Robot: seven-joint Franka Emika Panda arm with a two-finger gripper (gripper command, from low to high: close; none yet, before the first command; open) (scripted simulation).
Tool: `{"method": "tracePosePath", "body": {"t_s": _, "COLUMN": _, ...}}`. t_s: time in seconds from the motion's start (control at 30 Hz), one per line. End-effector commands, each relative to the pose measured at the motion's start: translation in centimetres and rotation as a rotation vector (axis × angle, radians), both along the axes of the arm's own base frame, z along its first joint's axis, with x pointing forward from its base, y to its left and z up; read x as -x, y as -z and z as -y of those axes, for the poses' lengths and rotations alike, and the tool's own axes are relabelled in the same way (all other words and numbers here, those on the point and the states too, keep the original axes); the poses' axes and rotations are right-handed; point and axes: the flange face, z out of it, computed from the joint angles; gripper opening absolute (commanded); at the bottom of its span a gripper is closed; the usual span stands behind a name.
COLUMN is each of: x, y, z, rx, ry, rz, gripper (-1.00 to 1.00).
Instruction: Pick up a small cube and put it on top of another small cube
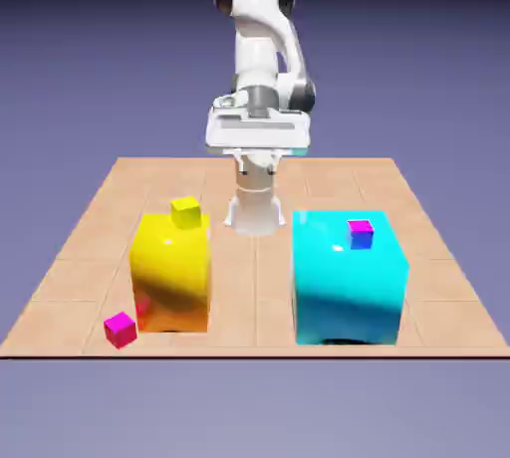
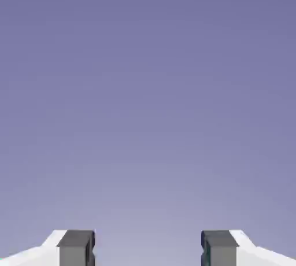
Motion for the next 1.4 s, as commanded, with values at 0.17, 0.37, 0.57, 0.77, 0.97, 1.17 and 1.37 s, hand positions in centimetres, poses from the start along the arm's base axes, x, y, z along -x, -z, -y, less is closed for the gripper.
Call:
{"method": "tracePosePath", "body": {"t_s": 0.17, "x": -5.8, "y": 2.2, "z": 5.1, "rx": -0.081, "ry": 0.134, "rz": -0.213, "gripper": 0.00}}
{"method": "tracePosePath", "body": {"t_s": 0.37, "x": -10.4, "y": 5.6, "z": 11.0, "rx": -0.164, "ry": 0.264, "rz": -0.419, "gripper": 0.00}}
{"method": "tracePosePath", "body": {"t_s": 0.57, "x": -13.6, "y": 10.1, "z": 17.2, "rx": -0.248, "ry": 0.386, "rz": -0.616, "gripper": 0.00}}
{"method": "tracePosePath", "body": {"t_s": 0.77, "x": -15.5, "y": 15.3, "z": 23.2, "rx": -0.331, "ry": 0.498, "rz": -0.806, "gripper": 0.00}}
{"method": "tracePosePath", "body": {"t_s": 0.97, "x": -16.0, "y": 20.9, "z": 28.7, "rx": -0.410, "ry": 0.595, "rz": -0.989, "gripper": 0.00}}
{"method": "tracePosePath", "body": {"t_s": 1.17, "x": -15.3, "y": 26.7, "z": 33.3, "rx": -0.484, "ry": 0.674, "rz": -1.170, "gripper": 0.00}}
{"method": "tracePosePath", "body": {"t_s": 1.37, "x": -13.3, "y": 34.0, "z": 32.6, "rx": -0.502, "ry": 0.690, "rz": -1.217, "gripper": 0.00}}
